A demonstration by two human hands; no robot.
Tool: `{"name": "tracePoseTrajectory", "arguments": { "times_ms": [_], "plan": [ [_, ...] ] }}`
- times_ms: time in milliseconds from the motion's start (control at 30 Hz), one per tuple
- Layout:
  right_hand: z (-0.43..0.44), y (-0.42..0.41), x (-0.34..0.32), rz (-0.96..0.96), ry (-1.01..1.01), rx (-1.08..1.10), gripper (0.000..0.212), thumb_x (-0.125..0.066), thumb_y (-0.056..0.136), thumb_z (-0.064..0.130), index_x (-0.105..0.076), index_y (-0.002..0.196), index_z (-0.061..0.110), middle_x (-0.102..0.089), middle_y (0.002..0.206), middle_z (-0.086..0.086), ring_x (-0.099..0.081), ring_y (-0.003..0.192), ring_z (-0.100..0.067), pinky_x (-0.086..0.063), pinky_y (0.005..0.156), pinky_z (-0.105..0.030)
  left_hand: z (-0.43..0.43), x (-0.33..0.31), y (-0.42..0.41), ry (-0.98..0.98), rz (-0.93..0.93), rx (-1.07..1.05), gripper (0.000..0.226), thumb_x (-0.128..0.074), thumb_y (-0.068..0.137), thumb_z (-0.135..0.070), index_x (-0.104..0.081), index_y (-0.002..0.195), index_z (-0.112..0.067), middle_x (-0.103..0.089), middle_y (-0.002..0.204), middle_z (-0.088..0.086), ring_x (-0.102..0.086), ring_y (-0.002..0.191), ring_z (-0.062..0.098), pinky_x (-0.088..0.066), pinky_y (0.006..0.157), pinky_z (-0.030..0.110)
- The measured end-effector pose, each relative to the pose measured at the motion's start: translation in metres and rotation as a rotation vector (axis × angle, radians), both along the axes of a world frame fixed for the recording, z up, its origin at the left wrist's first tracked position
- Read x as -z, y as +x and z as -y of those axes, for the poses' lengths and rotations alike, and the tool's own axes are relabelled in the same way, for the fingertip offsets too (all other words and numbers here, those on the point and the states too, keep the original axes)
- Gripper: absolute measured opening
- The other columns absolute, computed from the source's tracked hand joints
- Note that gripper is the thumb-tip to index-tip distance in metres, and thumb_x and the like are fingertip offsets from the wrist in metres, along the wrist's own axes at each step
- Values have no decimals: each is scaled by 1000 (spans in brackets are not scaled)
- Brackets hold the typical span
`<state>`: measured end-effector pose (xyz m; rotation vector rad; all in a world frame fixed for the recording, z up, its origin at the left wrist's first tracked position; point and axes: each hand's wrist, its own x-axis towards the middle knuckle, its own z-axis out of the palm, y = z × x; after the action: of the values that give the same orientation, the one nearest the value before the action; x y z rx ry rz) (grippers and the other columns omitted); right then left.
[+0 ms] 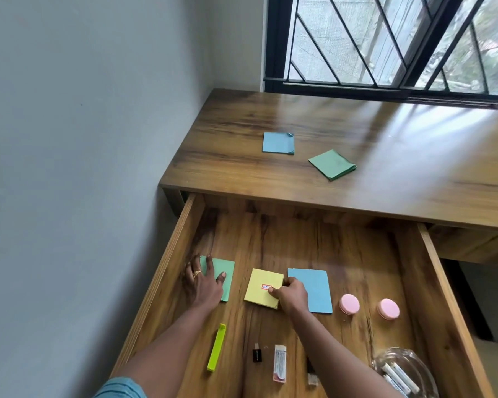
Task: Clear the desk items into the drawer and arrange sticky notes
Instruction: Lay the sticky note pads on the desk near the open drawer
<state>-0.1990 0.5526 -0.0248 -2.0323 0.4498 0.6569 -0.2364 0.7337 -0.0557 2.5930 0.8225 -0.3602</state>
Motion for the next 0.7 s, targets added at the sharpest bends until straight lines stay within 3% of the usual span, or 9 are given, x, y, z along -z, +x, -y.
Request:
{"name": "tracePoseTrajectory", "arguments": {
  "times_ms": [167,333,433,533,633,700],
  "plan": [
    [-8,6,-2,-13,-40,-36,43,-68,85,15,-53,123,1,-60,122,-12,-59,110,-26,-52,84,-31,-2,3,-3,18,-26,14,63,-27,100,-45,5,151,-26,15,158,6,12,145,32,-2,119,48],
    [-25,1,-11,46,-244,-112,33,-63,89,16,-56,119,2,-60,117,-12,-60,104,-25,-43,68,-27,-5,4,-6,25,-45,29,64,-23,101,-44,10,151,-22,18,158,5,16,146,30,8,117,46],
    [-30,-5,-12,91,-347,-169,30,-59,91,15,-56,119,3,-61,115,-11,-61,101,-24,-41,67,-25,-2,-1,-6,38,-16,5,62,-23,101,-42,5,151,-20,16,158,6,15,146,30,9,117,45],
    [-31,-6,-15,123,-395,-228,31,-59,91,16,-55,120,5,-60,115,-10,-61,99,-22,-43,67,-24,3,-7,-2,13,129,-35,57,-25,101,-40,-10,152,-18,8,160,7,6,147,30,-2,119,44],
    [-28,4,-31,220,-467,-252,28,-60,90,18,-56,117,9,-58,116,-7,-58,94,-19,-45,71,-24,7,-25,12,30,343,7,64,-16,93,-46,-31,147,-16,-18,157,9,-18,143,34,-25,113,52],
    [-21,21,-50,361,-525,-253,24,-57,91,14,-56,115,9,-56,114,-9,-53,92,-18,-44,73,-25,7,-42,31,101,477,32,58,-23,94,-41,-41,142,-14,-33,151,10,-31,137,33,-34,109,49]
  ]
}}
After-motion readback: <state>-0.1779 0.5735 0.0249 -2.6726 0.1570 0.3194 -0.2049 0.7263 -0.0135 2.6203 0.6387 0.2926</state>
